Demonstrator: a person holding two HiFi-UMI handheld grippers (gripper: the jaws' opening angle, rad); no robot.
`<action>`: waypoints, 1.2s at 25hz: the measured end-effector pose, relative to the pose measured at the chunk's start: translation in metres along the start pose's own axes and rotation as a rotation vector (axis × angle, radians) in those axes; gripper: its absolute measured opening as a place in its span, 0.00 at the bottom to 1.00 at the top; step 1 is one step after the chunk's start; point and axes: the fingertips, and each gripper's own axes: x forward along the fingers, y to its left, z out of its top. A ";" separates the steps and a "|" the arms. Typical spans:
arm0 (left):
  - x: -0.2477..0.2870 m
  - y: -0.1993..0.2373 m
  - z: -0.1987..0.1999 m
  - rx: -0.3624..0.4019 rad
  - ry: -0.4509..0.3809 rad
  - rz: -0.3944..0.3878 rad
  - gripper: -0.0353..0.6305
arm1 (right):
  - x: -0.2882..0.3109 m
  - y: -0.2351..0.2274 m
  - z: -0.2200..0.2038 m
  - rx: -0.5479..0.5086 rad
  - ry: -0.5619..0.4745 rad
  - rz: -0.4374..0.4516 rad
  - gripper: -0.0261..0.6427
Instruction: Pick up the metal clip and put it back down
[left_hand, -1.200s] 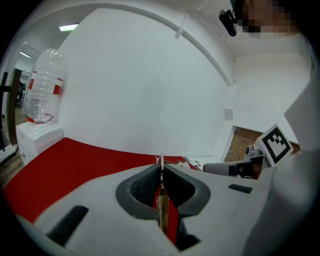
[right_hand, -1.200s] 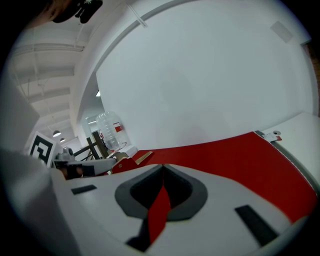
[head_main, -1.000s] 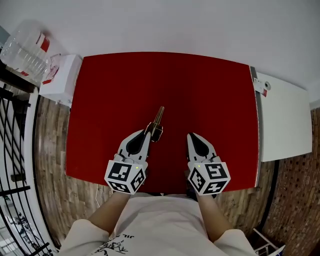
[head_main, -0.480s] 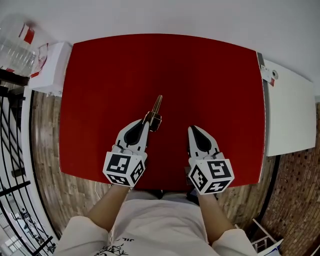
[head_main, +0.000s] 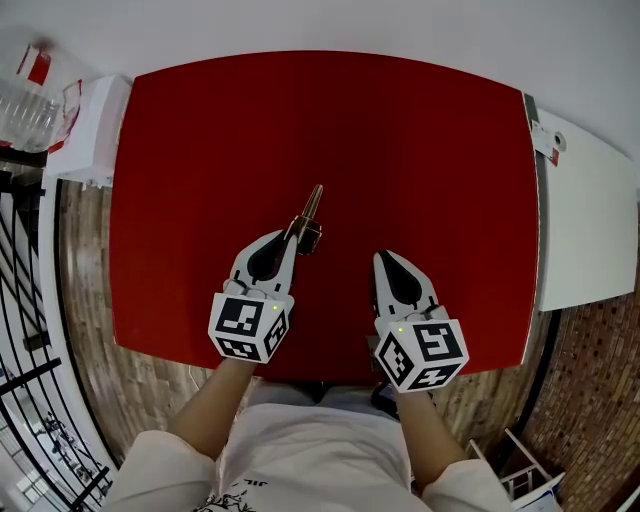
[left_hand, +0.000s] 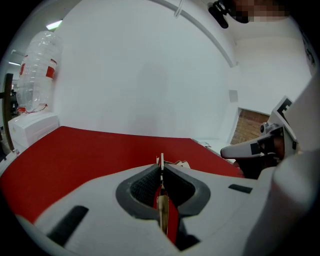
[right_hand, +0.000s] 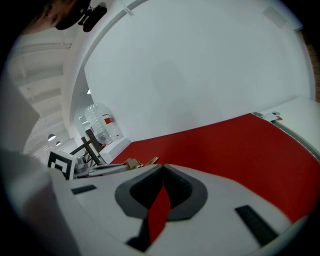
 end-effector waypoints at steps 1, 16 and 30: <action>0.003 0.002 -0.003 0.008 0.004 0.003 0.09 | 0.002 -0.001 -0.002 0.003 0.004 0.000 0.05; 0.039 0.020 -0.049 0.132 0.094 0.046 0.09 | 0.018 0.000 -0.026 0.041 0.045 0.011 0.05; 0.047 0.014 -0.073 0.115 0.169 0.010 0.11 | 0.019 0.005 -0.023 0.052 0.045 0.022 0.05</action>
